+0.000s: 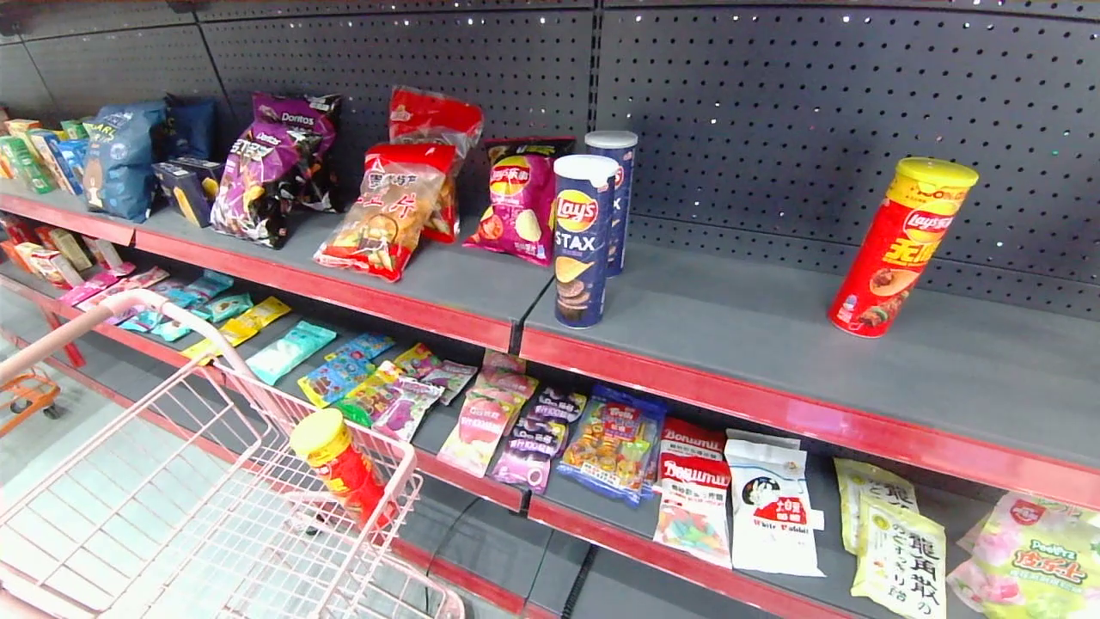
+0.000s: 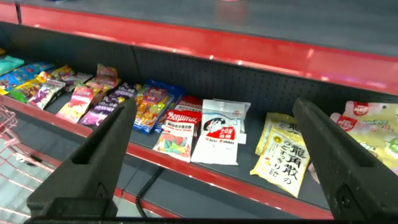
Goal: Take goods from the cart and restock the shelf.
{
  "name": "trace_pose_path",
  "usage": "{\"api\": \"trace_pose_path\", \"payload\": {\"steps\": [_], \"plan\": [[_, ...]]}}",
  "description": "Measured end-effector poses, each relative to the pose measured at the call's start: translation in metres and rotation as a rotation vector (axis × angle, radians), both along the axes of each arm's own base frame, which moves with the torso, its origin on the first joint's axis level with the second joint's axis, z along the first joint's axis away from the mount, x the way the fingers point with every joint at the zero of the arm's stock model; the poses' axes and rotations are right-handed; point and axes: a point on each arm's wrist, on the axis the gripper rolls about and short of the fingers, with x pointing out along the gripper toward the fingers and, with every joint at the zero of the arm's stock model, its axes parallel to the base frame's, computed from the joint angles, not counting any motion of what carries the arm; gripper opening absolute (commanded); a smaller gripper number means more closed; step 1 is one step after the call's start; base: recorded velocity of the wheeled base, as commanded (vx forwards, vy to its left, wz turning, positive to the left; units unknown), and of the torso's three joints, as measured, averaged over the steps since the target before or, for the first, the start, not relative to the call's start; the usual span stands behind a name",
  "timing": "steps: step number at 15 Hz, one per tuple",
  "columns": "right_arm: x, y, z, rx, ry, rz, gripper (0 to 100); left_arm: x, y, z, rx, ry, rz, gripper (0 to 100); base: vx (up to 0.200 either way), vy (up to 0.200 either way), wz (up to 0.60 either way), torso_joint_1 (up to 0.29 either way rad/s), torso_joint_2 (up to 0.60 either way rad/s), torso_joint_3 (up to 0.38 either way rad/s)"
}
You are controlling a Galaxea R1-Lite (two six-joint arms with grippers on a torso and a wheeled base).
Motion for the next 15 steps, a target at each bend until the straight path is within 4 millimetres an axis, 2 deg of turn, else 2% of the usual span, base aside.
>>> {"api": "trace_pose_path", "payload": {"steps": [5, 12, 15], "plan": [[0.0001, 0.0000, -0.0002, 0.000, 0.000, 0.000, 100, 0.0000, 0.0000, -0.0001, -0.001, 0.001, 0.000, 100, 0.000, 0.000, 0.00, -0.162, 0.40, 0.245], [0.0000, 0.0000, 0.0000, 0.001, 0.000, -0.001, 100, 0.0000, 0.0000, 0.0000, -0.001, 0.000, 0.000, 100, 0.000, 0.000, 0.00, -0.188, 0.54, 0.346], [0.0001, -0.0001, -0.0004, 0.005, 0.002, -0.004, 100, -0.0001, 0.0000, 0.0012, 0.001, 0.000, 0.000, 100, 0.000, 0.000, 0.00, -0.080, 0.27, 0.180]]}}
